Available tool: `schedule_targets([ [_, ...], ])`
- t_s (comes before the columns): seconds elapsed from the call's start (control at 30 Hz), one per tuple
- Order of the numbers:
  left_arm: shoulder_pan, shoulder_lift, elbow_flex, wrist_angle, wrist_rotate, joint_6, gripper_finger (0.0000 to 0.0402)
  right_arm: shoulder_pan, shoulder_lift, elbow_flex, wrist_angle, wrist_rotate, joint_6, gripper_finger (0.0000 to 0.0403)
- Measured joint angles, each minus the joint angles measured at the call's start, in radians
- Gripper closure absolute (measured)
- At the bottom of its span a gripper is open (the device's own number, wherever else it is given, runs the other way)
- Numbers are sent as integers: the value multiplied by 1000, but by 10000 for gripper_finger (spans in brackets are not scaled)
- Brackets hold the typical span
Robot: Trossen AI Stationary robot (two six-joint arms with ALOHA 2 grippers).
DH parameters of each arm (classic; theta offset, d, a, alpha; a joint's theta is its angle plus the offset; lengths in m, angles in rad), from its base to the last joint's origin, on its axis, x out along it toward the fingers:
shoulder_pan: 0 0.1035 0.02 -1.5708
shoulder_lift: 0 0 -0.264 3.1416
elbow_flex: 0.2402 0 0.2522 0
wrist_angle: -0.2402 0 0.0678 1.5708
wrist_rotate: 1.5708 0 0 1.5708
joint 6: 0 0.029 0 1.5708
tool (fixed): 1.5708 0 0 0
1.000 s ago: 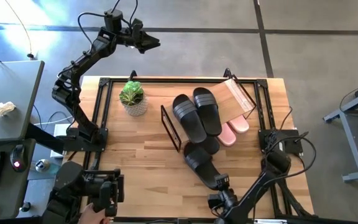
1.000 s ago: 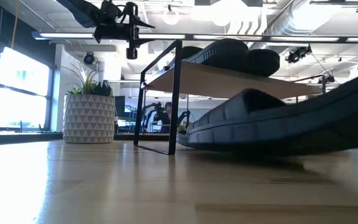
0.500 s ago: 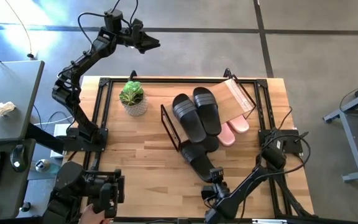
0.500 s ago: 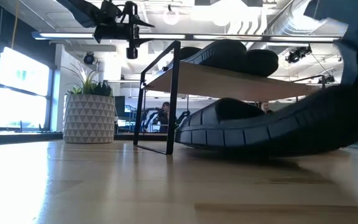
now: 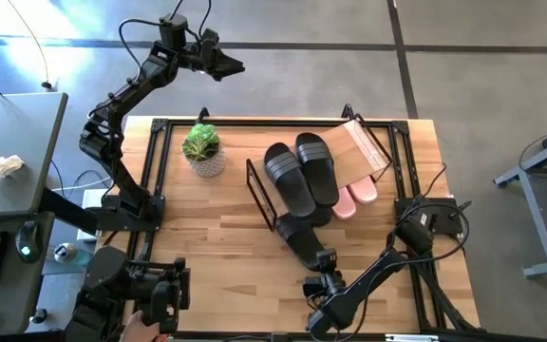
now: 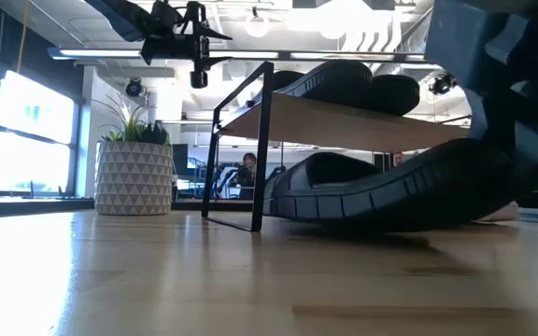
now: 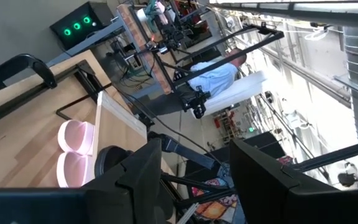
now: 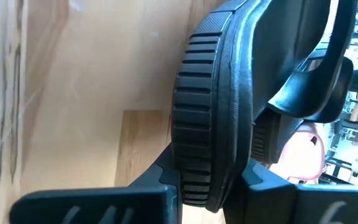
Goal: Pick and place slides into the shelf
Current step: Put the black slipper under the shelf
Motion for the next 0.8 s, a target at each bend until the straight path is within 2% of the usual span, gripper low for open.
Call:
schedule_targets([
  [0.1,0,0,0,0,0,9,227,5,0,0,0,42,62,361],
  [0.27,0,0,0,0,0,26,227,5,0,0,-19,54,201,364],
  [0.8,0,0,0,0,0,26,227,6,0,0,-31,166,492,367],
])
